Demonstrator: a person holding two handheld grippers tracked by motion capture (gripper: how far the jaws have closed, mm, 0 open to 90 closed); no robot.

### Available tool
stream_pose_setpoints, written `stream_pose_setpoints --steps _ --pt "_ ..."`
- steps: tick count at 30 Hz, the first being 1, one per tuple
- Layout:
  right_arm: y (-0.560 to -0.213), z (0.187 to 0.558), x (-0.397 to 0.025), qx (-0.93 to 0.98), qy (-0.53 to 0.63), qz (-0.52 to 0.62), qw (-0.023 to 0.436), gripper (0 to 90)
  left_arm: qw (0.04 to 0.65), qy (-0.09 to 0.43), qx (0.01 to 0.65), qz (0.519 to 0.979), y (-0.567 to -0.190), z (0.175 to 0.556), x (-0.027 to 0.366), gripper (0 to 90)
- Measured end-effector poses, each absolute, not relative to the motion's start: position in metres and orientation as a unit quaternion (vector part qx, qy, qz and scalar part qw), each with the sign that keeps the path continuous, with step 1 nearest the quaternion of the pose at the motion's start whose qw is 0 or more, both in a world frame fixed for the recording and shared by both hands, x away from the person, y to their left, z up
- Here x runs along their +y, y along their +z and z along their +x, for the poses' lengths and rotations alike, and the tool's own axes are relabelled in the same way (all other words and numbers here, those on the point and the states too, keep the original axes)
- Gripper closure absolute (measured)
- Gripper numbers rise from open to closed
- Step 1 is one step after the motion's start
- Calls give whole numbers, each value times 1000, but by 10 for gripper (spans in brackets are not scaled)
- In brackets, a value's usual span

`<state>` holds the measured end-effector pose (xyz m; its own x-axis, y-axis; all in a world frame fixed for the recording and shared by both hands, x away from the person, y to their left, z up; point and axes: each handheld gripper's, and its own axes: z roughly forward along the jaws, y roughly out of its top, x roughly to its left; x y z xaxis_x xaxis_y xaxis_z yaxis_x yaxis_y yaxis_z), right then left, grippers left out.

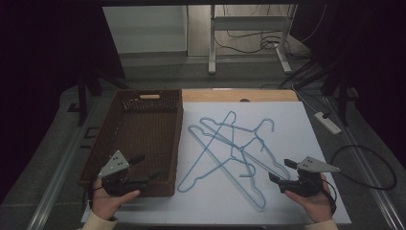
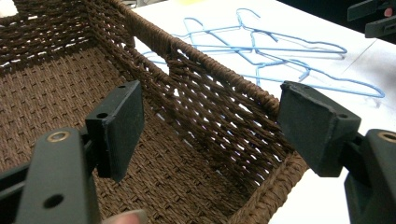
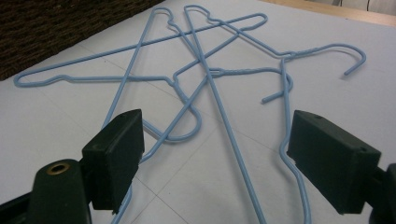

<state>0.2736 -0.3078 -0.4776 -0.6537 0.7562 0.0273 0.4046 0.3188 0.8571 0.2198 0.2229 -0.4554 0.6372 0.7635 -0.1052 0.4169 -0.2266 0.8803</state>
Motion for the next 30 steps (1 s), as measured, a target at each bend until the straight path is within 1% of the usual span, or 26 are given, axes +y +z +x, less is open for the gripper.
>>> stream_pose_setpoints --steps 22,30 --pt "-480 275 -309 788 446 376 196 217 483 181 383 767 -454 219 218 244" --pt "-479 275 -307 788 446 378 195 221 488 181 385 762 -452 217 222 245"
